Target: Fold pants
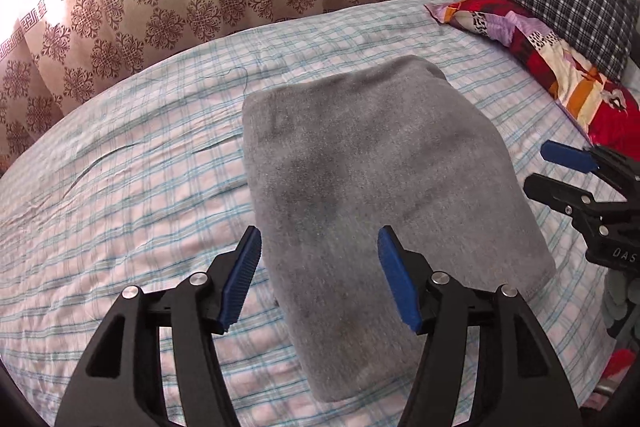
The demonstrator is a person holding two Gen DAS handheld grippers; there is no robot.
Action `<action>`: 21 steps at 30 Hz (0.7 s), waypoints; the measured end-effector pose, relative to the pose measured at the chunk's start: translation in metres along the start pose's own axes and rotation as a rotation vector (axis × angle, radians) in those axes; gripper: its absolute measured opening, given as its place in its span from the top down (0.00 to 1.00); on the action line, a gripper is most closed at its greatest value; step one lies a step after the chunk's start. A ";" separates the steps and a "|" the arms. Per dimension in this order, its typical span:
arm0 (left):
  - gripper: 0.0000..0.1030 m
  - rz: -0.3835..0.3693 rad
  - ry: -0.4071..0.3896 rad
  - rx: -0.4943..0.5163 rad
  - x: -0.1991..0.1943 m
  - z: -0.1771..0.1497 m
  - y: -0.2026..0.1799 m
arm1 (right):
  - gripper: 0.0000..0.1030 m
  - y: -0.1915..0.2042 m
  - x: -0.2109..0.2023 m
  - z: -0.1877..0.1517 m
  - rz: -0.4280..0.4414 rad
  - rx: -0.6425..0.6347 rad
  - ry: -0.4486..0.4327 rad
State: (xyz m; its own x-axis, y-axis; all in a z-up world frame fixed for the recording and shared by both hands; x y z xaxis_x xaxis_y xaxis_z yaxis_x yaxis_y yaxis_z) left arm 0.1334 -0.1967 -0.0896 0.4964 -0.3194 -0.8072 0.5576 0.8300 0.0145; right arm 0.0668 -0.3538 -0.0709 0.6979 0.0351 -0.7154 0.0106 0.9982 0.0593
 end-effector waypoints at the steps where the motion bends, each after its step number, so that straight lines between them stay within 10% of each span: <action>1: 0.39 -0.003 0.001 0.021 0.000 -0.004 -0.008 | 0.38 0.001 0.002 0.004 0.007 0.001 -0.004; 12: 0.39 -0.012 0.058 0.018 0.018 -0.028 -0.023 | 0.38 -0.010 0.086 0.005 0.106 0.087 0.156; 21: 0.39 0.014 0.059 0.024 0.014 -0.028 -0.024 | 0.38 -0.005 0.047 0.003 0.032 0.034 0.079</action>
State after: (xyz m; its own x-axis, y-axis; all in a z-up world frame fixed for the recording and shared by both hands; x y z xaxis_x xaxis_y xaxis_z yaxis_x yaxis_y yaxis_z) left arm 0.1086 -0.2085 -0.1180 0.4650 -0.2795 -0.8401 0.5667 0.8230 0.0399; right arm 0.1013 -0.3570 -0.1025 0.6399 0.0718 -0.7651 0.0147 0.9943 0.1057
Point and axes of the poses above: each gripper's, at about its wrist camera, not at the fingertips, and x roughly the way its jaws point, y to its left, z to its top, the point moved 8 cm from there along x, roughly the way its jaws point, and after that the axes turned 4 degrees about -x, right-handed, at the moved point
